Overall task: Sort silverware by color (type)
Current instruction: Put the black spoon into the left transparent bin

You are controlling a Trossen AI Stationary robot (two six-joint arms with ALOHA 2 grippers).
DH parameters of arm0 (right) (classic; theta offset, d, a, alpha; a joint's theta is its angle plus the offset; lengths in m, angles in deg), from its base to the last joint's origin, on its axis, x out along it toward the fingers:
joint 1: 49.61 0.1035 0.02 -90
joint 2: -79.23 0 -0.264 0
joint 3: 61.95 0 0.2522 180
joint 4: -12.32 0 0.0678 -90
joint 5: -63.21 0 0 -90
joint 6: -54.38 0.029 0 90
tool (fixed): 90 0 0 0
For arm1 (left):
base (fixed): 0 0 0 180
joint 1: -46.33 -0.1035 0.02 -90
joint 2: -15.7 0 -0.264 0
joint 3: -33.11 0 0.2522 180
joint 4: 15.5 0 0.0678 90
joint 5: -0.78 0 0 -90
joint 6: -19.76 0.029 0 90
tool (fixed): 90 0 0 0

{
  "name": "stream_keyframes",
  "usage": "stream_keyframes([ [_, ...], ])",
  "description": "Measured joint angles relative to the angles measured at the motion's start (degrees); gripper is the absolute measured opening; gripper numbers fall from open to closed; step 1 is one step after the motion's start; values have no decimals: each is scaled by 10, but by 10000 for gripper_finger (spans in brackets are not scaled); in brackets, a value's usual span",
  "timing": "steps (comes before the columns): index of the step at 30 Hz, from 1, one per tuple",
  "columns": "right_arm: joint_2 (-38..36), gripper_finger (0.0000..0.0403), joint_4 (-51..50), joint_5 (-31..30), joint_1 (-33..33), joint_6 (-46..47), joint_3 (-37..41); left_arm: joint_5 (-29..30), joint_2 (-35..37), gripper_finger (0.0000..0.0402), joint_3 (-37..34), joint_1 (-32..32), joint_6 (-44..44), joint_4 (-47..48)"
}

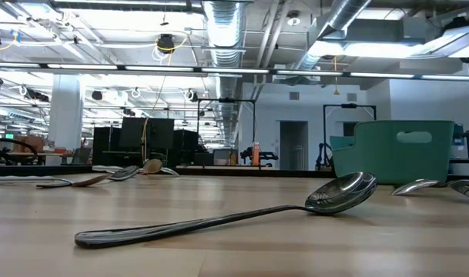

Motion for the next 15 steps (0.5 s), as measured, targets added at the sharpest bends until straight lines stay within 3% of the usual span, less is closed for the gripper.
stream_keyframes([
  [7,0,102,67,-110,-78,-126,0,0,0,155,0,0,18,-2],
  [15,1,103,81,-191,-192,-279,1,4,0,155,0,-4,12,-9],
])
